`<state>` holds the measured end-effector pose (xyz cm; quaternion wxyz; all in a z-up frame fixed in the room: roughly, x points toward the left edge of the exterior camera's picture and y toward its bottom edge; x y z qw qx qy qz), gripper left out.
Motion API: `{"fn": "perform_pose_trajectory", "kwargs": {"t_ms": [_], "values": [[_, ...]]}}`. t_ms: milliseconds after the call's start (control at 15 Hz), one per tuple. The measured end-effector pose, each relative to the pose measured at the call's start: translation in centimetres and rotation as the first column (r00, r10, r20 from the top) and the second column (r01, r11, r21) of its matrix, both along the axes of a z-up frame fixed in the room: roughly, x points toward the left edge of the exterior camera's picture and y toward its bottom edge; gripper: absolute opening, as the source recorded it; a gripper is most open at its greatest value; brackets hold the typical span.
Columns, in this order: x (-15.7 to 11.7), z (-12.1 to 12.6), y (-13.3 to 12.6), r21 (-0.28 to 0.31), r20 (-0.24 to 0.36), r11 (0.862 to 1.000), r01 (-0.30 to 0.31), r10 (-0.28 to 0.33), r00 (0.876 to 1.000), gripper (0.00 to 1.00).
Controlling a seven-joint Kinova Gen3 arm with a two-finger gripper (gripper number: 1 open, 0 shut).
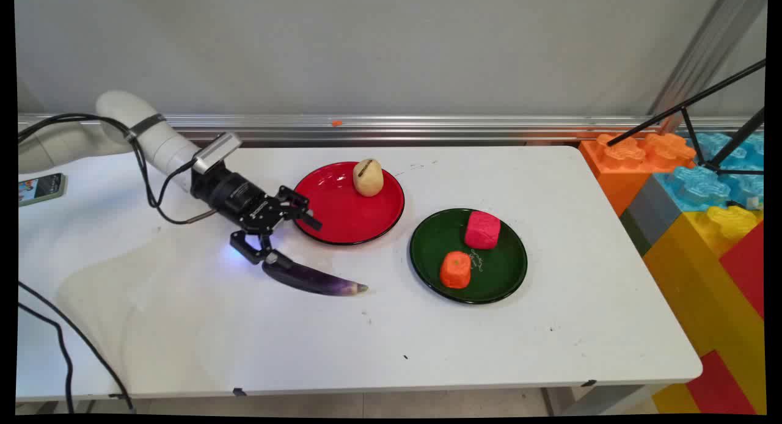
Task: Pick up the mandarin from the green plate
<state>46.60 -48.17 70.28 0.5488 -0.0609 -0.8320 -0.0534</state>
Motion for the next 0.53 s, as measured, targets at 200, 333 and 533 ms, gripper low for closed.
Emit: {"fn": "perform_pose_trajectory", "kwargs": {"t_ms": [200,333,533], "values": [[-1.8,0.7,-0.7,-0.009,-0.021,1.000,-0.001,0.001,1.000,1.00],[-3.4,0.9,-1.3,-0.016,-0.033,1.000,0.000,-0.001,0.999,1.00],[-6.0,0.9,-2.2,-0.023,-0.049,1.000,0.000,-0.001,0.999,1.00]]}}
